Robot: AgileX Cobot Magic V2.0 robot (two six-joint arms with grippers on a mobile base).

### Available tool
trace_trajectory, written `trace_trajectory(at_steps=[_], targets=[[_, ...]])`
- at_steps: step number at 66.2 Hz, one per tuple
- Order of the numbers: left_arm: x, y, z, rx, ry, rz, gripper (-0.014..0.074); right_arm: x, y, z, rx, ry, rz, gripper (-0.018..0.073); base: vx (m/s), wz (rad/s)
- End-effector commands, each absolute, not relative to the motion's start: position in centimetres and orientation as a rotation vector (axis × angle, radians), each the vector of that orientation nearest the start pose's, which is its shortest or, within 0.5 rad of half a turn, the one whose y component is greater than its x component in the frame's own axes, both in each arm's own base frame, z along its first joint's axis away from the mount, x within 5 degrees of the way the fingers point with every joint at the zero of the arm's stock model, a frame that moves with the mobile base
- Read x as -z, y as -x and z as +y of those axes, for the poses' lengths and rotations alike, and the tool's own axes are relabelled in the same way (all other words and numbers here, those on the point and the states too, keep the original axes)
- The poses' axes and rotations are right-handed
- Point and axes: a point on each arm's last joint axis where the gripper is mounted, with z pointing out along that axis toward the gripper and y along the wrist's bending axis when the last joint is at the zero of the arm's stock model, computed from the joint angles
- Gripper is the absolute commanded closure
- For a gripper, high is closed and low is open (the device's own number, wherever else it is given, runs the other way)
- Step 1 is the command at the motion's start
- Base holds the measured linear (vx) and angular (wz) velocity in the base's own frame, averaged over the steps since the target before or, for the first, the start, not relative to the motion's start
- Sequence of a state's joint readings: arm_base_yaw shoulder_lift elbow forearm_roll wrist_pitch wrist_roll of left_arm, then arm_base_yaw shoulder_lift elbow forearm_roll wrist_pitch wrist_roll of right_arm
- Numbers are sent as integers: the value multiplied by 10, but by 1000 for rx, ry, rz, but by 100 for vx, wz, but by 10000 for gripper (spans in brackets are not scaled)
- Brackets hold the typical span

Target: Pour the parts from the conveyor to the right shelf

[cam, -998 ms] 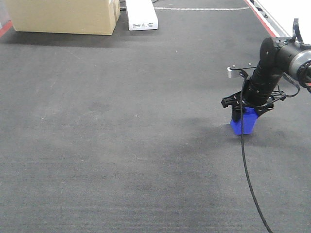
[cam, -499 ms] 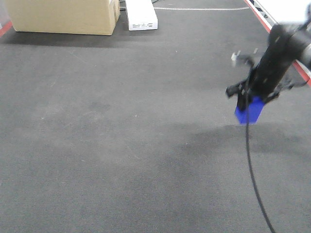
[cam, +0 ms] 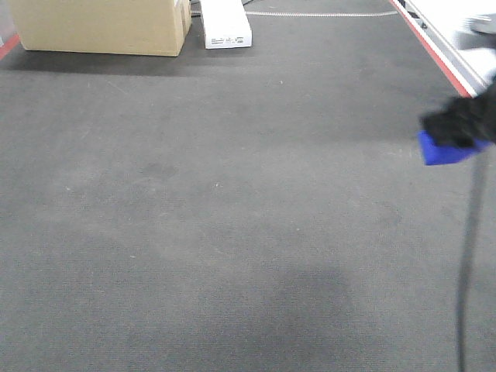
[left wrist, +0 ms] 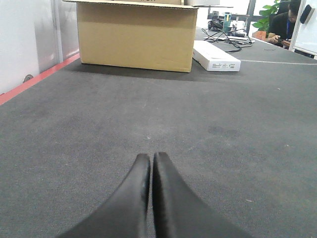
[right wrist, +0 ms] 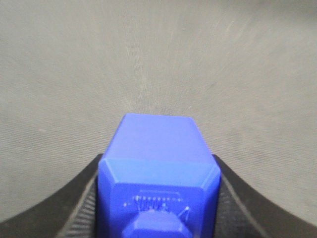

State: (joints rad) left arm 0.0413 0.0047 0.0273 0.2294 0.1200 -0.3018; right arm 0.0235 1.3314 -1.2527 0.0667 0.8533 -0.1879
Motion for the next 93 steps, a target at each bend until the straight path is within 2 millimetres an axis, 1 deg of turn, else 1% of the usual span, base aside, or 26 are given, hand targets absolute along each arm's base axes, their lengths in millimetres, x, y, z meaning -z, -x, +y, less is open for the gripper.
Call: trace_trajectory(at_steps=[1, 3, 4, 6, 7, 9, 11, 12, 14, 19, 20, 21, 22, 28, 31, 33, 34, 37, 40, 42, 44, 48, 51, 64, 80, 93], targets=[[-206, -59, 3, 22, 97, 1559, 603, -386, -230, 8, 29, 189, 2111, 564, 0, 0], [-206, -59, 3, 22, 97, 1559, 603, -384, -216, 7, 33, 183, 2066, 564, 0, 0], [-206, -59, 3, 22, 97, 1559, 603, -378, -209, 7, 35, 181, 2059, 564, 0, 0], [-206, -59, 3, 22, 97, 1559, 603, -380, -195, 7, 40, 175, 2002, 564, 0, 0], [-206, -59, 3, 22, 97, 1559, 603, -376, -185, 6, 41, 173, 1982, 564, 0, 0], [-206, -59, 3, 22, 97, 1559, 603, -376, -169, 6, 46, 166, 1922, 564, 0, 0], [-206, -59, 3, 22, 97, 1559, 603, -369, -156, 6, 50, 164, 1897, 564, 0, 0], [-206, -59, 3, 22, 97, 1559, 603, -364, -154, 5, 51, 164, 1900, 564, 0, 0], [-206, -59, 3, 22, 97, 1559, 603, -365, -138, 5, 59, 163, 1852, 564, 0, 0], [-206, -59, 3, 22, 97, 1559, 603, -351, -113, 4, 80, 170, 1818, 564, 0, 0], [-206, -59, 3, 22, 97, 1559, 603, -353, -105, 3, 84, 168, 1790, 564, 0, 0], [-206, -59, 3, 22, 97, 1559, 603, -347, -101, 3, 86, 168, 1793, 564, 0, 0], [-206, -59, 3, 22, 97, 1559, 603, -347, -94, 3, 88, 163, 1772, 564, 0, 0], [-206, -59, 3, 22, 97, 1559, 603, -337, -68, 2, 83, 137, 1700, 564, 0, 0], [-206, -59, 3, 22, 97, 1559, 603, -331, -50, 1, 73, 119, 1635, 564, 0, 0], [-206, -59, 3, 22, 97, 1559, 603, -326, -41, 1, 70, 113, 1610, 564, 0, 0], [-206, -59, 3, 22, 97, 1559, 603, -322, -40, 1, 68, 111, 1616, 564, 0, 0], [-206, -59, 3, 22, 97, 1559, 603, -314, -25, 1, 66, 104, 1574, 564, 0, 0], [-206, -59, 3, 22, 97, 1559, 603, -306, -14, 0, 72, 101, 1557, 564, 0, 0], [-206, -59, 3, 22, 97, 1559, 603, -300, -10, 0, 64, 91, 1574, 564, 0, 0], [-206, -59, 3, 22, 97, 1559, 603, -295, -12, 0, 68, 89, 1630, 564, 0, 0], [-206, -58, 3, 21, 98, 1561, 603, -289, -16, -1, 72, 96, 1711, 564, 0, 0], [-206, -59, 3, 21, 99, 1565, 603, -288, -18, -1, 70, 96, 1733, 564, 0, 0], [-205, -59, 4, 19, 101, 1577, 603, -294, -20, -2, 103, 112, 1679, 564, 0, 0], [-205, -59, 4, 19, 101, 1577, 603, -295, -20, -1, 101, 110, 1660, 564, 0, 0], [-205, -59, 4, 19, 101, 1577, 603, -303, -21, -1, 102, 106, 1571, 564, 0, 0]])
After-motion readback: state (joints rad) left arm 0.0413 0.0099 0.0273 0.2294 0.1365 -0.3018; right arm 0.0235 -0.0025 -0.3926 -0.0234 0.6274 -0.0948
